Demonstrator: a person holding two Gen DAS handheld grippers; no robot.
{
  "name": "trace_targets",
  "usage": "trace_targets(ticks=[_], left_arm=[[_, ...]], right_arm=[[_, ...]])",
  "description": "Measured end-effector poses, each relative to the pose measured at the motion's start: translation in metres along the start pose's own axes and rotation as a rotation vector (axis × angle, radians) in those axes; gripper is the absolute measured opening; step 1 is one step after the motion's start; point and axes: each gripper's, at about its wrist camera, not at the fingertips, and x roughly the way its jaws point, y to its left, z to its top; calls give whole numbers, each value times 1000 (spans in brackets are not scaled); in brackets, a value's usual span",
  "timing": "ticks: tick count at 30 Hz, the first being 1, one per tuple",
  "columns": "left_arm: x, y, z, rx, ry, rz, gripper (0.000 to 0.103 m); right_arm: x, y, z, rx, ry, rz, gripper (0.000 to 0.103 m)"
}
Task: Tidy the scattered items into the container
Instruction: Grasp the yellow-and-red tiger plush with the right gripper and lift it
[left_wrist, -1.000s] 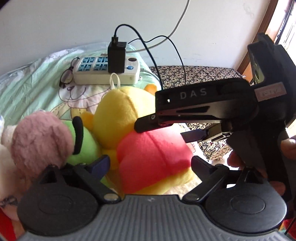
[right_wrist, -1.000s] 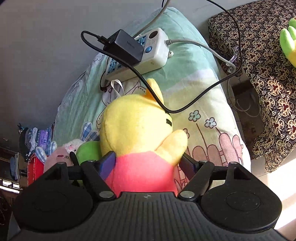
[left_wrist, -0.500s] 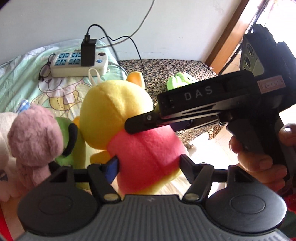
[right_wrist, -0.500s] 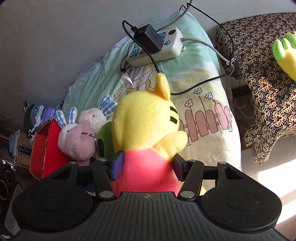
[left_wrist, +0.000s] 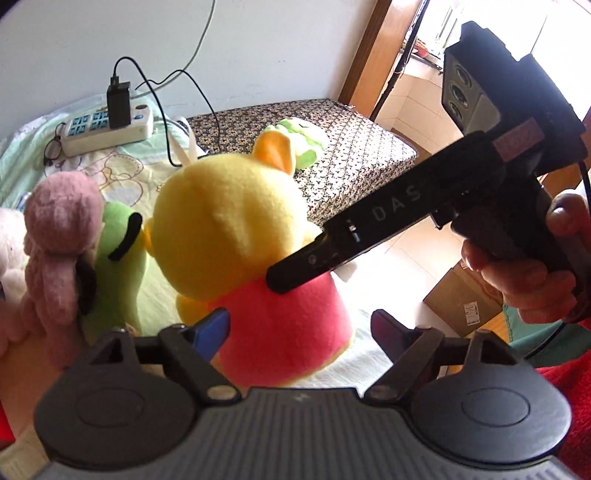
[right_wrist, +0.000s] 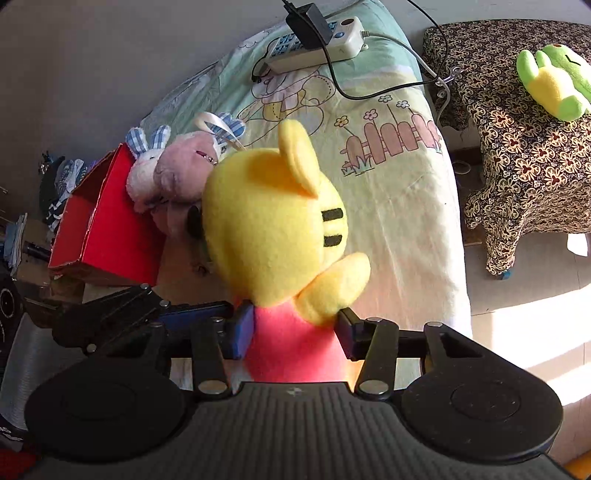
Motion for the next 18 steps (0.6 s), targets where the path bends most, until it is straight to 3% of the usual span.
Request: trace_targets(ticks=[3, 9, 12, 18], left_arm=[[-7, -9, -3, 18, -24, -30, 82], [-34, -3, -21, 41, -42, -70, 80], [-51, 16, -37, 35, -26, -68, 79], [-73, 61, -68, 2, -16, 11, 84]], right_arm=[[0, 18, -12, -57, -27, -55, 49], [9, 56, -28, -62, -61, -71, 45], [25, 83, -36, -38, -38, -27, 45], [51, 123, -40, 9, -16, 81, 45]])
